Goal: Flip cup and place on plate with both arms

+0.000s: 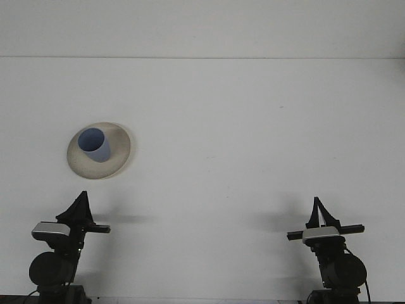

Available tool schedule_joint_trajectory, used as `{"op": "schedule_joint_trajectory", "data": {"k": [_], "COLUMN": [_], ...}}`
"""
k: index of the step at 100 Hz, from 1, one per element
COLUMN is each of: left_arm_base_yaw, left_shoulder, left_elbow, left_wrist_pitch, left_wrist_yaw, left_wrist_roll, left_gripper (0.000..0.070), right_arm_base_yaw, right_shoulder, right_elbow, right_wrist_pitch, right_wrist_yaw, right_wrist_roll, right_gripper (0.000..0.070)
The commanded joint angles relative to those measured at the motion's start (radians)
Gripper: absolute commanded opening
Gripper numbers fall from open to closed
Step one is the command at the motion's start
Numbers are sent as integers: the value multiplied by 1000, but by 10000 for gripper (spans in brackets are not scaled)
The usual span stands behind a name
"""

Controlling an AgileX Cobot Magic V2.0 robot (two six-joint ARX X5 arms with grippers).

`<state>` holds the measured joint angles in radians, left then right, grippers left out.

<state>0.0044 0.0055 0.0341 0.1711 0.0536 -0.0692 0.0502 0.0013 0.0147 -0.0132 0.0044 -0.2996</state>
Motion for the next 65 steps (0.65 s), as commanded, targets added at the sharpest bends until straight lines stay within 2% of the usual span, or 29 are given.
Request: {"op": "schedule_joint_trajectory", "data": {"k": [1, 65], "left_arm_base_yaw": [1, 1], "left_shoulder": [0, 0], "left_elbow": [-20, -20], "left_wrist_pitch": [10, 10], "left_wrist_yaw": [-4, -4], "left_wrist_roll": [-3, -3], "left_gripper": [14, 13], "right_arm_base_yaw": [-2, 1], "right_shoulder": [0, 0], "right_elbow": [-2, -2], "right_wrist_pitch": [27, 41], "right_wrist_yaw": [2, -4], "right_wrist_roll": [-10, -11], "right_gripper": [3, 3]}}
